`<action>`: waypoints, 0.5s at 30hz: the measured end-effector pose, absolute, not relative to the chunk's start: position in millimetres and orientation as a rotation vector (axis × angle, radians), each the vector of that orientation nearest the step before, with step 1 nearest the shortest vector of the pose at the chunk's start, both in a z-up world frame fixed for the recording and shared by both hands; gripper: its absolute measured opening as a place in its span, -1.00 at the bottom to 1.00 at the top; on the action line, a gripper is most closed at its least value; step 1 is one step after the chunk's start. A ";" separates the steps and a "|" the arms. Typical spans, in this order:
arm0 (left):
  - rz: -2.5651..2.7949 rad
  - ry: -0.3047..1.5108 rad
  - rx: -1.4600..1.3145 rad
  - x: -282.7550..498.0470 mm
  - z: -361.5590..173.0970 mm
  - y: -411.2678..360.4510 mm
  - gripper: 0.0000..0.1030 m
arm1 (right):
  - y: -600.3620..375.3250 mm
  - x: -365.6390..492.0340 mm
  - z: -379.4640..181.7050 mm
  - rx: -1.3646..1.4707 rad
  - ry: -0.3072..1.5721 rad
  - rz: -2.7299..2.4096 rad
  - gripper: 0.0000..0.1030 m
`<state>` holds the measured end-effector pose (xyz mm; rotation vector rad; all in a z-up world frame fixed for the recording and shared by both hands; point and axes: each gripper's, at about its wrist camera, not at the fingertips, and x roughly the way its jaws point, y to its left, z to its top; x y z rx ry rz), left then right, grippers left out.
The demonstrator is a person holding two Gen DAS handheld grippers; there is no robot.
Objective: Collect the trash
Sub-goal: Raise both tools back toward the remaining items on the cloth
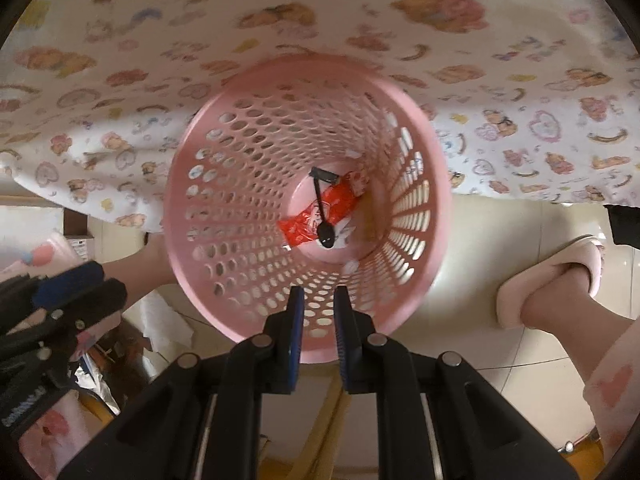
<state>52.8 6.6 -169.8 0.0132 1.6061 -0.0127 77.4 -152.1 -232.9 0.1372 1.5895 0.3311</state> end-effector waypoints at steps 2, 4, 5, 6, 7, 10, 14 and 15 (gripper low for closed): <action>-0.011 1.604 0.013 53.2 -169.5 8.7 -0.23 | -148.9 76.9 -232.8 0.122 1.586 0.328 -0.70; -0.010 1.598 0.026 53.0 -168.2 8.0 -0.15 | -149.5 77.4 -231.6 0.121 1.578 0.315 -0.38; -0.010 1.591 0.034 53.0 -166.4 7.1 -0.13 | -150.4 77.7 -229.0 0.125 1.568 0.304 -0.34; -0.011 1.582 0.041 53.0 -164.1 6.4 -0.07 | -152.4 77.8 -227.2 0.125 1.559 0.297 -0.33; -0.013 1.574 0.042 52.9 -161.9 6.7 0.02 | -154.2 78.7 -225.1 0.122 1.550 0.290 -0.33; -0.002 1.546 0.040 53.0 -153.3 8.5 0.34 | -156.7 79.8 -214.4 0.091 1.510 0.268 -0.06; 0.000 1.476 0.022 53.3 -132.1 14.6 0.44 | -159.5 78.4 -182.4 0.026 1.383 0.228 0.30; -0.001 1.456 0.013 53.3 -125.9 16.6 0.47 | -160.6 78.0 -175.3 0.026 1.362 0.228 0.37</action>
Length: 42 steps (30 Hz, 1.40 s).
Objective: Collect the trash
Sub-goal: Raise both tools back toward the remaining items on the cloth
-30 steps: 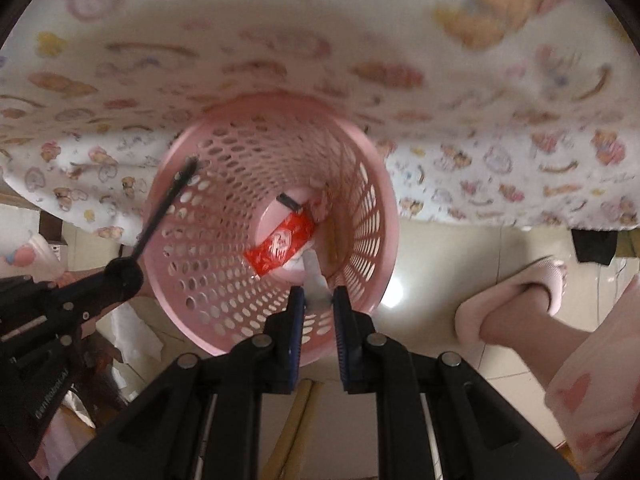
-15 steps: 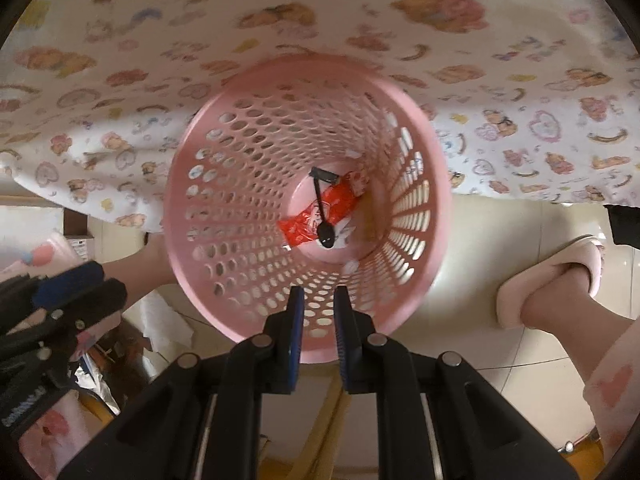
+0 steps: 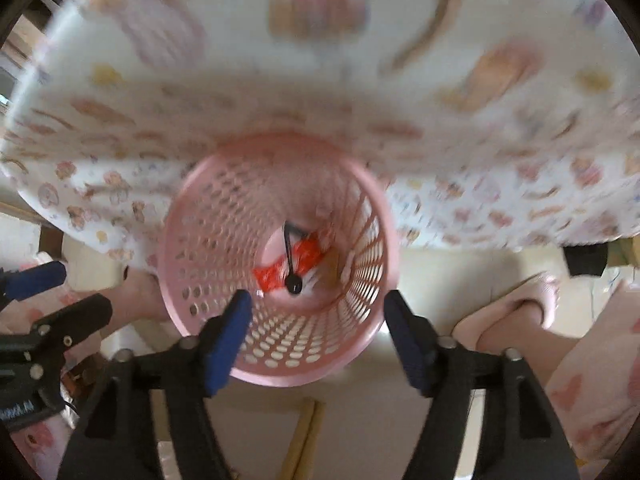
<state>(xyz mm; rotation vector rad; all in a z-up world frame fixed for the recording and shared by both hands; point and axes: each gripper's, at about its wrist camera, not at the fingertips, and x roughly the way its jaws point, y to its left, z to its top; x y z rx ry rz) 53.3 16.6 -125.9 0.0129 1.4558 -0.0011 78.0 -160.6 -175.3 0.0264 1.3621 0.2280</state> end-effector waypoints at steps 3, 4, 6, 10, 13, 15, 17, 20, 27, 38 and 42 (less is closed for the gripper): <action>0.005 1.400 -0.004 53.5 -110.0 22.0 0.52 | -166.1 76.7 -155.1 0.042 1.301 0.221 0.47; 0.014 1.383 0.008 54.4 -106.2 22.8 0.54 | -168.4 75.7 -147.2 0.043 1.278 0.216 0.48; 0.023 1.348 0.036 55.2 -98.3 22.9 0.54 | -172.6 71.8 -129.0 0.029 1.211 0.193 0.48; 0.004 1.273 0.001 54.1 -80.9 25.4 0.54 | -174.1 64.3 -88.2 -0.027 1.041 0.174 0.61; 0.022 1.138 0.025 50.9 -57.9 22.8 0.70 | -173.5 57.6 -64.9 -0.056 0.939 0.178 0.70; 0.033 1.055 0.015 49.0 -44.1 24.5 0.83 | -176.4 53.1 -50.2 -0.050 0.857 0.147 0.75; 0.041 0.997 -0.009 48.0 -33.6 29.1 0.88 | -181.0 50.8 -37.5 -0.049 0.782 0.096 0.76; 0.052 0.932 -0.006 45.6 -21.5 31.8 0.94 | -184.7 53.1 -21.4 -0.048 0.730 0.087 0.77; 0.040 0.819 0.044 37.8 7.4 16.1 0.98 | -184.7 77.7 23.2 -0.078 0.685 0.189 0.79; 0.046 0.587 -0.010 75.4 63.7 15.6 0.98 | -197.3 119.8 74.8 -0.127 0.558 0.256 1.00; 0.008 0.522 -0.056 96.3 73.4 21.6 0.98 | -202.0 133.3 65.2 -0.092 0.549 0.263 1.00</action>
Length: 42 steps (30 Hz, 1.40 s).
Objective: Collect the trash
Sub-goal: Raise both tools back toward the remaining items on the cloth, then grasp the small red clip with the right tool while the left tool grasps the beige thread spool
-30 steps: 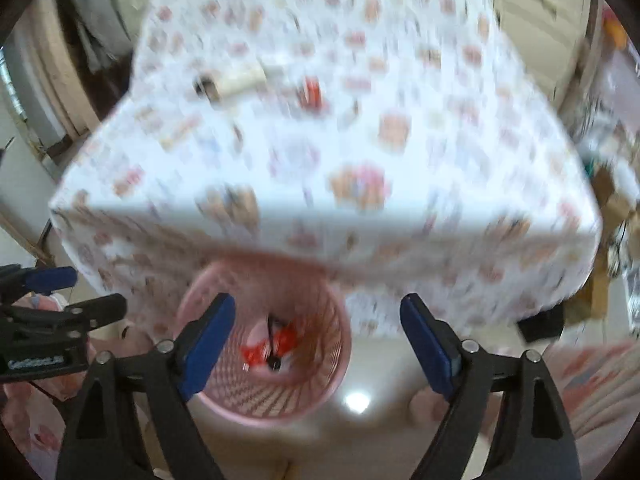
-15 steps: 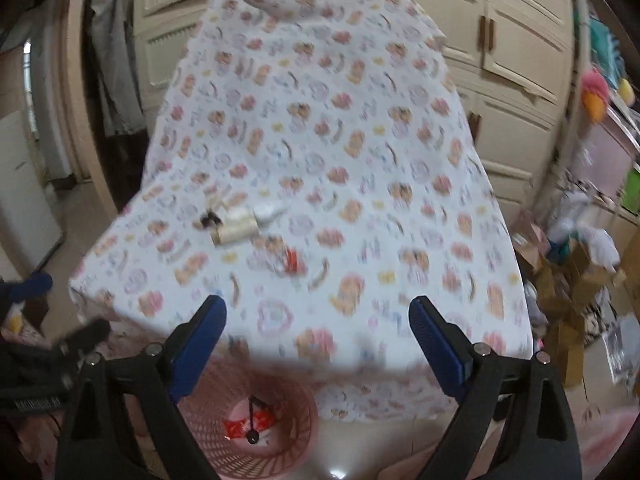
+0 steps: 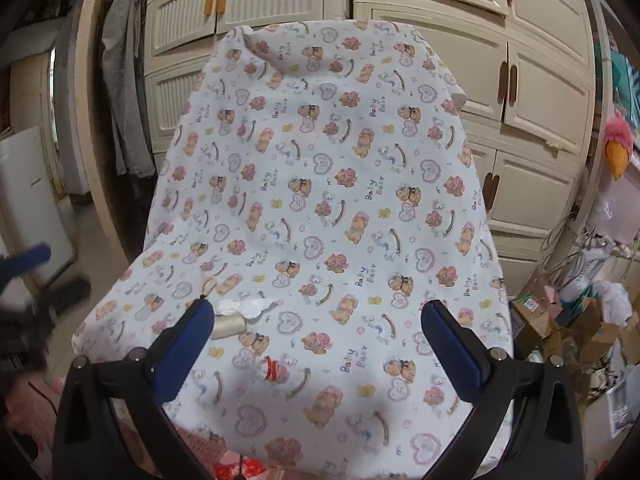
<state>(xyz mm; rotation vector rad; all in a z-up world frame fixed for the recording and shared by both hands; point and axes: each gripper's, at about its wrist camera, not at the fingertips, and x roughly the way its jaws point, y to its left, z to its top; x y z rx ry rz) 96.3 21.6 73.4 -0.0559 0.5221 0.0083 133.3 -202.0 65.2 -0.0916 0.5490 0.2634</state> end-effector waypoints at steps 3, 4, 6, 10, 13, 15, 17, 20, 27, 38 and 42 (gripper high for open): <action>0.005 0.556 -0.053 116.3 70.3 26.1 0.98 | -203.4 139.6 48.5 -0.116 0.582 0.258 1.00; 0.014 0.566 -0.039 120.1 67.7 27.5 0.98 | -202.7 142.5 44.1 -0.125 0.606 0.267 1.00; 0.005 0.590 0.002 127.4 61.6 29.8 0.98 | -201.7 147.8 36.7 -0.137 0.647 0.296 1.00; -0.002 0.631 -0.010 129.6 38.5 39.3 0.98 | -205.9 155.3 26.2 -0.103 0.698 0.279 1.00; 0.000 0.709 -0.039 137.6 18.8 42.0 0.98 | -208.9 161.0 18.3 -0.082 0.737 0.264 1.00; -0.022 0.751 -0.069 142.8 12.6 41.7 0.97 | -211.0 162.8 13.9 -0.069 0.754 0.247 1.00; -0.032 0.753 -0.050 143.5 10.8 37.5 0.96 | -212.1 164.1 9.9 -0.055 0.769 0.242 1.00; -0.036 0.754 -0.028 143.7 10.2 31.9 0.93 | -210.1 164.6 6.6 -0.052 0.779 0.235 0.98; -0.010 0.794 -0.044 149.6 4.0 29.8 0.81 | -193.1 161.0 6.1 -0.080 0.783 0.289 0.19; 0.099 0.725 0.046 156.0 8.4 23.9 0.98 | -185.7 160.5 -0.2 -0.062 0.827 0.319 -0.81; 0.087 0.692 0.041 154.6 12.1 17.2 0.98 | -183.6 159.4 0.3 -0.101 0.811 0.315 -0.82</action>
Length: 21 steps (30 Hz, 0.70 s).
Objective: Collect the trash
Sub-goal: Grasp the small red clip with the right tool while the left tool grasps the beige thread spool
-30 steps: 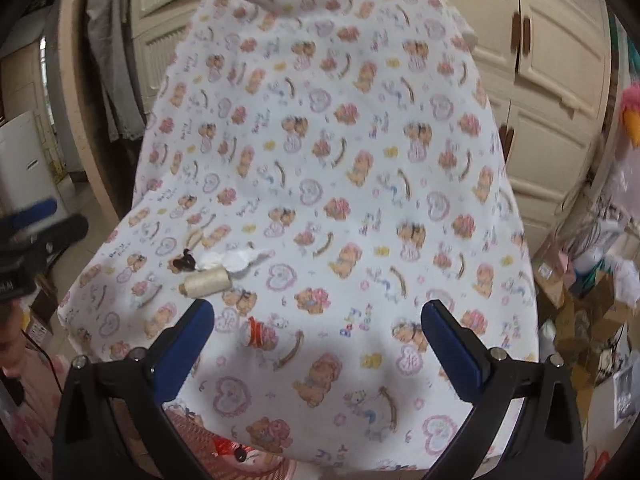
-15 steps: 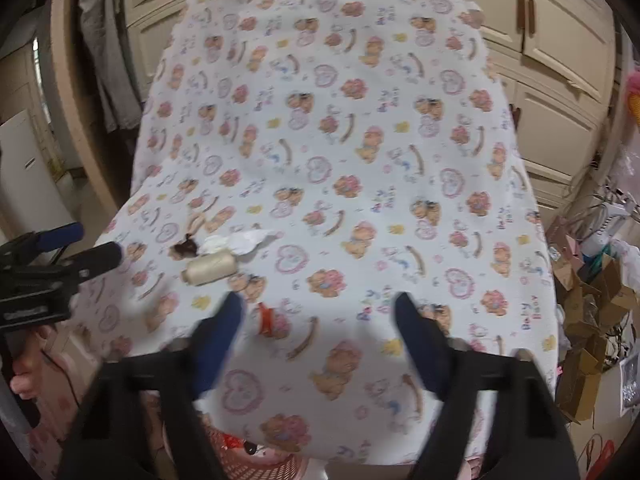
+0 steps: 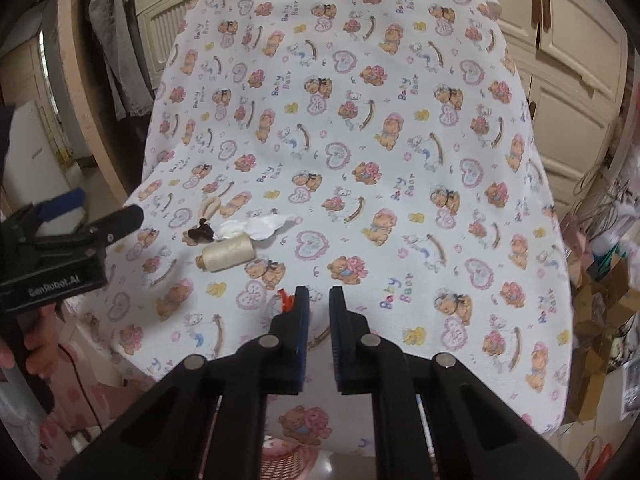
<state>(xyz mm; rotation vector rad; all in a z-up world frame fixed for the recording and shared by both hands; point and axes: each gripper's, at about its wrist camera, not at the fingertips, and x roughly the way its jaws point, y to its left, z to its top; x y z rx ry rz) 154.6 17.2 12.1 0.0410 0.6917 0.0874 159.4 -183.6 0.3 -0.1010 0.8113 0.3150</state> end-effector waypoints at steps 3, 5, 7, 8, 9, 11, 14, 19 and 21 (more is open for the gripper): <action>0.090 0.687 0.060 154.8 10.8 11.3 0.98 | -185.7 160.2 1.0 -0.104 0.814 0.319 -0.82; 0.067 0.705 0.055 157.5 8.9 8.4 0.98 | -187.9 161.4 0.3 -0.099 0.824 0.317 -0.82; 0.025 0.741 0.032 161.7 6.3 6.7 0.91 | -190.4 163.7 -1.2 -0.080 0.847 0.325 -0.82; 0.007 0.761 0.016 163.6 4.9 6.5 0.86 | -191.6 165.5 -2.6 -0.068 0.869 0.333 -0.82; -0.014 0.785 -0.007 166.4 3.2 7.3 0.80 | -192.4 167.9 -4.3 -0.068 0.892 0.340 -0.82; -0.034 0.815 -0.050 169.5 0.1 8.9 0.77 | -191.9 167.6 -5.4 -0.084 0.893 0.341 -0.82; 0.010 0.845 -0.100 175.6 -2.8 15.9 0.76 | -192.7 166.2 -3.6 -0.110 0.864 0.321 -0.72; -0.009 0.890 -0.173 184.1 -8.8 26.1 0.64 | -201.3 168.2 -3.7 -0.061 0.880 0.304 -0.29; -0.029 0.915 -0.184 187.0 -12.2 25.2 0.64 | -204.9 170.0 -4.5 -0.037 0.890 0.300 -0.23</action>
